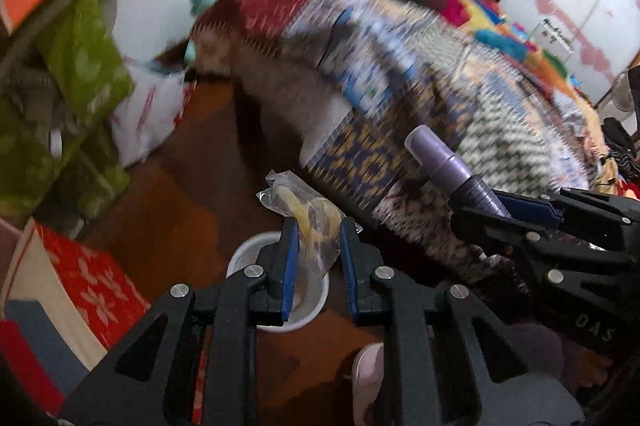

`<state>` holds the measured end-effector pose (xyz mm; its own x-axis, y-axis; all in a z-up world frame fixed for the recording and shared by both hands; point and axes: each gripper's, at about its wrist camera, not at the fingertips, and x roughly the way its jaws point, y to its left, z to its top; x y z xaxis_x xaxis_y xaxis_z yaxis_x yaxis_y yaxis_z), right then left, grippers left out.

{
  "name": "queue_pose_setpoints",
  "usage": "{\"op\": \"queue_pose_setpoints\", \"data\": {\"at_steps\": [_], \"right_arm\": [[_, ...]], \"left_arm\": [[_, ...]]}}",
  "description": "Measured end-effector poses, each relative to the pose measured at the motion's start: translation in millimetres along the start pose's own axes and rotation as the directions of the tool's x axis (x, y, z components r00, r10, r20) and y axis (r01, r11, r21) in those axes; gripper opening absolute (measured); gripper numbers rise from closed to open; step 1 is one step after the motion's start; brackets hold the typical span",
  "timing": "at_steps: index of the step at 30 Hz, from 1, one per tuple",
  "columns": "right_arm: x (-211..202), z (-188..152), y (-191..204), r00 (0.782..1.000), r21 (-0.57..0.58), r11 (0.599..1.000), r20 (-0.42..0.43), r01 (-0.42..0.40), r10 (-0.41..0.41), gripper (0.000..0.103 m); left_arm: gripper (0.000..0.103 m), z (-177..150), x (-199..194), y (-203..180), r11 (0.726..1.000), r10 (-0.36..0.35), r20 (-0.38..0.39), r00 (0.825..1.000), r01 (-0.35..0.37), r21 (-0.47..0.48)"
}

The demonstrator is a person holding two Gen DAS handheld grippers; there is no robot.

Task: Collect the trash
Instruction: 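Carry the plastic bag and spray bottle with both grippers over the white bin, then open both grippers to drop the bag and spray bottle into the bin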

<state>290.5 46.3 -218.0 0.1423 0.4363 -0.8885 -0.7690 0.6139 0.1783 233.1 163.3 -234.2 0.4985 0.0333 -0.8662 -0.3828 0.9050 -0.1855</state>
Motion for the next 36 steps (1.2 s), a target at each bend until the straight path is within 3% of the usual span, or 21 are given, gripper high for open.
{"op": "queue_pose_setpoints", "data": {"at_steps": [9, 17, 20, 27, 36], "right_arm": [[86.8, -4.5, 8.0, 0.977, 0.005, 0.998, -0.204, -0.066, 0.065, 0.024], [115.4, 8.1, 7.0, 0.953, 0.022, 0.991, -0.271, -0.132, 0.133, 0.027], [119.7, 11.3, 7.5, 0.95, 0.014, 0.992, -0.288, -0.124, 0.123, 0.032], [110.0, 11.6, 1.3, 0.956, 0.02, 0.993, -0.269, -0.118, 0.119, 0.034], [61.0, 5.8, -1.9, 0.977, -0.002, 0.995, -0.189, -0.103, 0.101, 0.034]], "left_arm": [[0.02, -31.3, 67.9, 40.7, 0.996, 0.007, -0.167, 0.986, -0.022, -0.085], [0.02, -36.5, 98.8, 56.3, 0.992, 0.005, -0.245, 0.969, -0.035, -0.12], [0.03, -36.1, 104.0, 58.4, 0.992, 0.036, -0.264, 0.964, -0.067, -0.108], [0.033, -40.0, 92.9, 61.3, 0.991, 0.049, -0.255, 0.966, -0.078, -0.105], [0.033, -31.1, 43.8, 43.8, 0.992, 0.075, -0.149, 0.986, -0.089, -0.089]]}}
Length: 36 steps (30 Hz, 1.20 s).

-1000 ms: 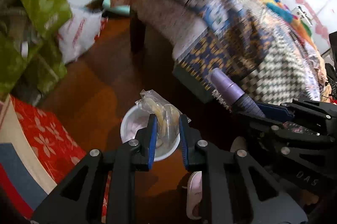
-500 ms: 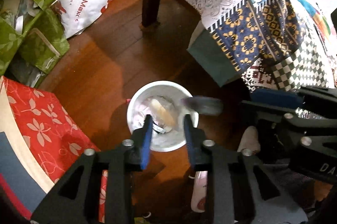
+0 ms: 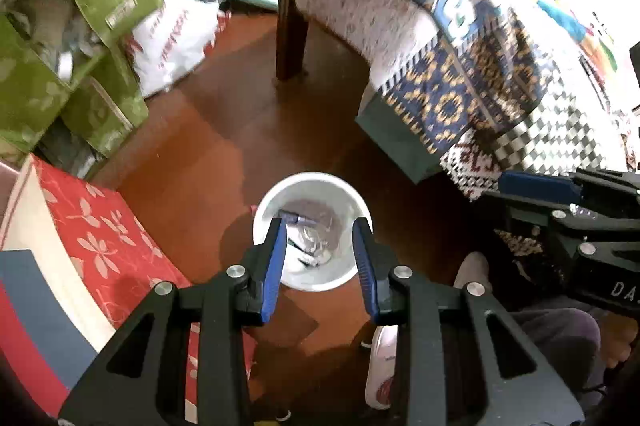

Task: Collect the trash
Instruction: 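Open both grippers to drop the bag and spray bottle into the bin, then move both open grippers back over the items on the quilt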

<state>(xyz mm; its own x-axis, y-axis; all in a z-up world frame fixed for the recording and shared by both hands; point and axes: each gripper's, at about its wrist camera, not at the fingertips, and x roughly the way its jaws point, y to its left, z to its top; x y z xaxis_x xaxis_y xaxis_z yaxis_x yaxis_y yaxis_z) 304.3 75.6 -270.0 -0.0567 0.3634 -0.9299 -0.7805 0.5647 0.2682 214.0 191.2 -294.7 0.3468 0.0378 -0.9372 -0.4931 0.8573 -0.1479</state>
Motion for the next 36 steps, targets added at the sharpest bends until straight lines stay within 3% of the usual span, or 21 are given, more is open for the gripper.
{"op": "queue_pose_setpoints", "data": {"at_steps": [6, 10, 17, 22, 27, 32, 36], "right_arm": [[-50.9, -12.5, 0.4, 0.992, 0.002, 1.0, 0.119, 0.03, -0.03, 0.034], [-91.5, -23.1, -1.9, 0.976, 0.0, 0.998, 0.211, 0.061, -0.06, 0.034], [-165.6, -44.1, -10.9, 0.927, -0.011, 0.997, 0.368, 0.079, -0.069, 0.034], [-214.6, -59.4, -29.5, 0.876, 0.016, 0.993, 0.469, 0.12, -0.114, 0.034], [-260.2, -76.1, -53.7, 0.796, 0.081, 0.977, 0.568, 0.199, -0.21, 0.034], [-293.6, -91.0, -83.5, 0.733, 0.151, 0.957, 0.616, 0.248, -0.287, 0.034], [-311.3, -101.9, -117.6, 0.696, 0.22, 0.933, 0.622, 0.283, -0.358, 0.034]], "left_arm": [[0.033, 2.5, -48.2, -20.5, 0.999, -0.015, 0.106, 0.994, 0.011, 0.033], [0.033, 5.0, -80.8, -38.6, 0.998, -0.025, 0.179, 0.983, 0.013, 0.067], [0.033, 11.2, -139.8, -84.8, 0.993, -0.065, 0.329, 0.942, 0.027, 0.117], [0.033, 18.4, -177.2, -125.2, 0.984, -0.124, 0.416, 0.901, 0.059, 0.166], [0.033, 29.1, -201.2, -170.2, 0.972, -0.186, 0.466, 0.865, 0.092, 0.217], [0.033, 42.5, -209.2, -218.3, 0.956, -0.247, 0.477, 0.844, 0.132, 0.261], [0.047, 55.4, -203.2, -264.0, 0.947, -0.265, 0.489, 0.831, 0.129, 0.294]]}}
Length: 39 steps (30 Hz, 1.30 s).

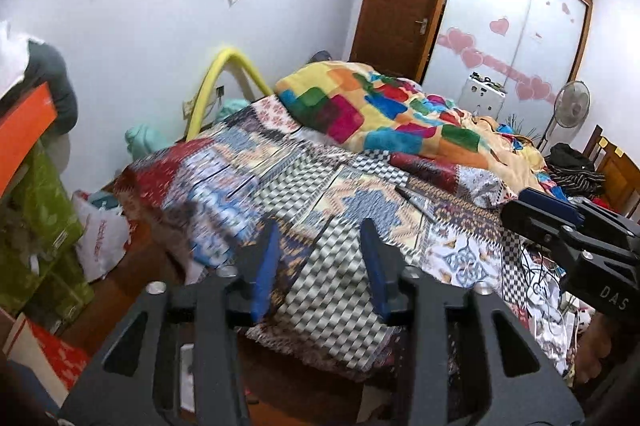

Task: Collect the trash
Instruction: 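Move both open grippers back over the items on the quilt, then grasp the black Sharpie marker with the left gripper while the right gripper grasps the pink keychain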

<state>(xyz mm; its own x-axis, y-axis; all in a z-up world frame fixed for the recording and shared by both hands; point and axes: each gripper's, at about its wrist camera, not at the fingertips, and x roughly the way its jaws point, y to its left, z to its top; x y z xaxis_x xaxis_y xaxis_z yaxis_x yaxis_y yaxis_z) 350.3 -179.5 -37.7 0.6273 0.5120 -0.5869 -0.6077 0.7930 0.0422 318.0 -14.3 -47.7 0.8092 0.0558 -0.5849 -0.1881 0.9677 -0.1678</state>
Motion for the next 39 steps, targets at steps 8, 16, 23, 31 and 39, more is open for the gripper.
{"op": "queue_pose_setpoints", "data": {"at_steps": [8, 16, 23, 31, 39], "right_arm": [[15.4, 0.0, -88.8, 0.987, 0.059, 0.986, -0.025, 0.159, -0.158, 0.048], [46.5, -14.4, -169.7, 0.955, 0.114, 0.949, -0.085, 0.293, -0.285, 0.048], [115.7, -37.2, -213.7, 0.941, 0.131, 0.944, -0.199, 0.303, -0.275, 0.048], [198.0, -55.9, -255.0, 0.927, 0.144, 0.95, -0.302, 0.277, -0.224, 0.046], [234.8, -60.2, -277.2, 0.92, 0.135, 0.945, -0.303, 0.299, -0.248, 0.04]], "left_arm": [[0.053, 25.2, 64.3, -69.5, 0.994, -0.054, -0.024, 0.998, 0.056, 0.097], [0.057, 30.2, 153.3, -119.4, 0.983, -0.101, -0.121, 0.987, 0.118, 0.138], [0.057, 10.8, 237.3, -141.5, 0.977, -0.108, -0.245, 0.964, 0.148, 0.152], [0.057, -6.4, 316.3, -142.4, 0.979, -0.125, -0.328, 0.936, 0.17, 0.113], [0.057, -16.8, 363.5, -152.8, 0.975, -0.146, -0.36, 0.922, 0.195, 0.106]]}}
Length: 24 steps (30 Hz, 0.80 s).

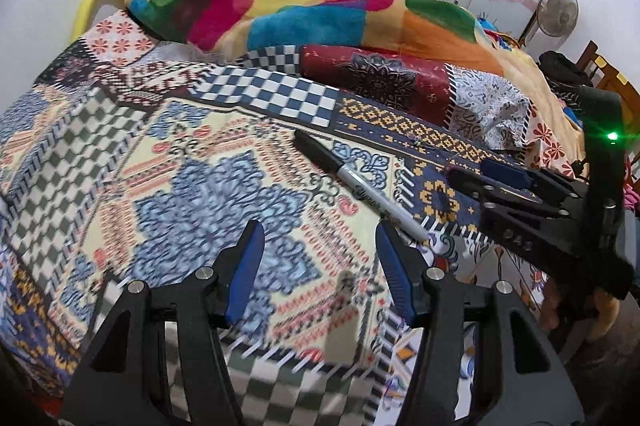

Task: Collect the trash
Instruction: 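Grasp the black Sharpie marker with the left gripper while the right gripper grasps the pink keychain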

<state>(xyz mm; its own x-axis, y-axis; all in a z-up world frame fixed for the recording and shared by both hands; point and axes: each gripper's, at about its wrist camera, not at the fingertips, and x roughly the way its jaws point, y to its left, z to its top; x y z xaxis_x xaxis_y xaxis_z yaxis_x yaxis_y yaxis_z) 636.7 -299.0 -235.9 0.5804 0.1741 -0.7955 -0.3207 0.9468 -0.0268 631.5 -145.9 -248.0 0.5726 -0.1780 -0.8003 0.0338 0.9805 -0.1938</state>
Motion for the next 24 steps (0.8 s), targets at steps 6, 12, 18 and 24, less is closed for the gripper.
{"op": "queue_pose_setpoints", "data": {"at_steps": [6, 12, 18, 24], "right_arm": [[2.7, -6.0, -4.0, 1.0, -0.004, 1.0, 0.005, -0.014, 0.014, 0.026], [-3.8, -15.5, -4.7, 1.0, 0.007, 1.0, 0.023, 0.007, -0.008, 0.025], [-16.8, -24.4, -2.3, 0.999, 0.057, 0.998, 0.038, 0.027, -0.029, 0.025], [-30.5, -26.0, -1.5, 0.999, 0.08, 0.997, 0.049, -0.004, 0.0, 0.025]], "left_arm": [[0.057, 14.4, 19.2, -8.6, 0.999, -0.029, -0.001, 1.0, 0.029, -0.04], [0.057, 21.8, 41.4, -10.4, 0.991, -0.052, -0.012, 0.999, 0.05, -0.127], [0.042, 20.4, 53.4, -26.1, 0.992, 0.08, 0.014, 0.997, -0.078, -0.1], [0.01, 18.2, 58.2, -50.4, 0.981, 0.187, 0.012, 0.982, -0.187, 0.053]]}}
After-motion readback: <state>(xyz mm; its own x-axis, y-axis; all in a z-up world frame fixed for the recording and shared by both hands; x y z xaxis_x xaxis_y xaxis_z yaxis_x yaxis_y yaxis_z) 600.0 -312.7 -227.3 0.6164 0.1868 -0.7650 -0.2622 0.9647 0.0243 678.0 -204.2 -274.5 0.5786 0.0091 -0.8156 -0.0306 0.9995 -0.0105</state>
